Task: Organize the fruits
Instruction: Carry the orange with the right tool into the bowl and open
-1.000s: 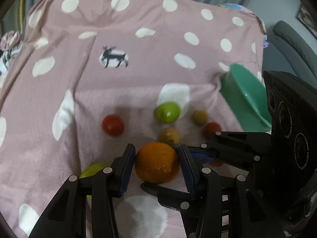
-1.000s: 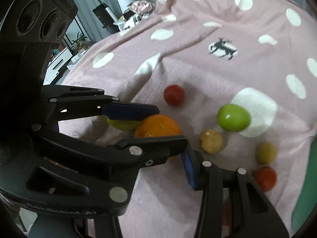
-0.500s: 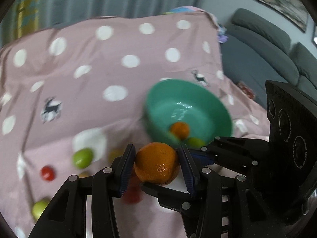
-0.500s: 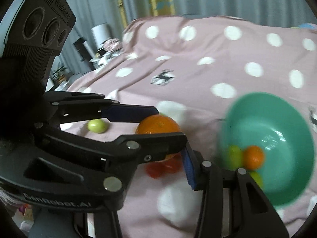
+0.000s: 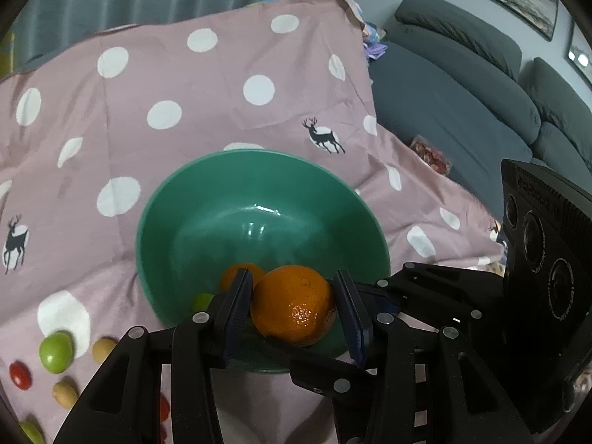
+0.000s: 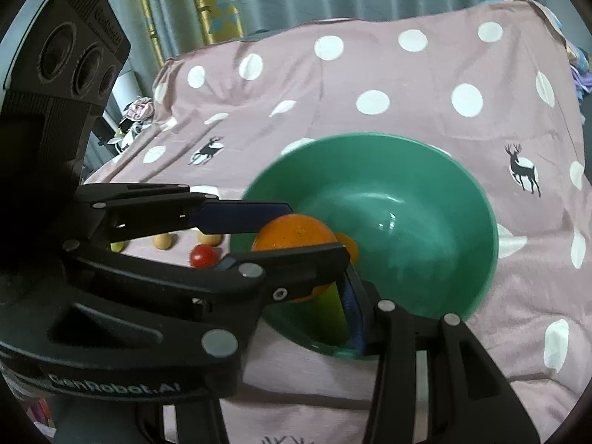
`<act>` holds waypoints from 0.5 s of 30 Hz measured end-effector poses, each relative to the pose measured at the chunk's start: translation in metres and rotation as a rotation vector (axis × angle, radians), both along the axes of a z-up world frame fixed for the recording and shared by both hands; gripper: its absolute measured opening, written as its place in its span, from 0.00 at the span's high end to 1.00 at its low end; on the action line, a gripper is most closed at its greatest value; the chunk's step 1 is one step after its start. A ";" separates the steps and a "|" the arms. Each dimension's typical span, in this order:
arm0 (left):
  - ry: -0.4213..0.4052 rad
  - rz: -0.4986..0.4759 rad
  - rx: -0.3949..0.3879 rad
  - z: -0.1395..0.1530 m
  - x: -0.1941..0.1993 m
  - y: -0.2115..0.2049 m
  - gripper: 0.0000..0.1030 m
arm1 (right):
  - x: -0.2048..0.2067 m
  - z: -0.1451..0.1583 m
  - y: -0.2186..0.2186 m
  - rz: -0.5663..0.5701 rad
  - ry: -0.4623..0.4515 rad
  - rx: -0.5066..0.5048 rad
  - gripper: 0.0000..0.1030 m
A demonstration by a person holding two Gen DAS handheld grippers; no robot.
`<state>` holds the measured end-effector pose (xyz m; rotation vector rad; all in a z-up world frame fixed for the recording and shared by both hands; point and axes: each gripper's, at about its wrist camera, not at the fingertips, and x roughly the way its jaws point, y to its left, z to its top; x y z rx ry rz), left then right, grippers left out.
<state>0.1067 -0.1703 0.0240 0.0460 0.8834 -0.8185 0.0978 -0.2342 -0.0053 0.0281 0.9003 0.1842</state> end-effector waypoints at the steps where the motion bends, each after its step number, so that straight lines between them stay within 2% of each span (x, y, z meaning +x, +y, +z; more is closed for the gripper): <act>1: 0.003 0.004 0.006 -0.001 0.001 -0.002 0.55 | 0.002 -0.002 0.000 -0.003 0.004 0.001 0.55; 4: 0.003 0.026 0.014 -0.003 0.000 0.000 0.55 | 0.005 -0.006 -0.001 -0.016 0.018 0.006 0.53; 5: 0.004 0.038 0.014 -0.003 0.001 0.002 0.51 | 0.006 -0.008 -0.002 -0.027 0.026 0.003 0.52; 6: 0.007 0.050 0.009 -0.003 0.001 0.003 0.40 | 0.006 -0.009 -0.002 -0.035 0.030 0.004 0.53; 8: 0.005 0.068 -0.012 0.001 0.000 0.010 0.26 | 0.005 -0.009 -0.003 -0.039 0.032 0.022 0.47; 9: -0.005 0.077 -0.016 0.004 -0.001 0.012 0.23 | 0.003 -0.008 -0.004 -0.042 0.031 0.027 0.45; 13: -0.047 0.127 -0.017 0.016 -0.011 0.032 0.21 | -0.008 -0.003 -0.003 -0.052 0.014 0.027 0.44; 15: -0.054 0.160 -0.027 0.020 -0.015 0.046 0.16 | -0.015 0.000 -0.002 -0.053 0.006 0.032 0.44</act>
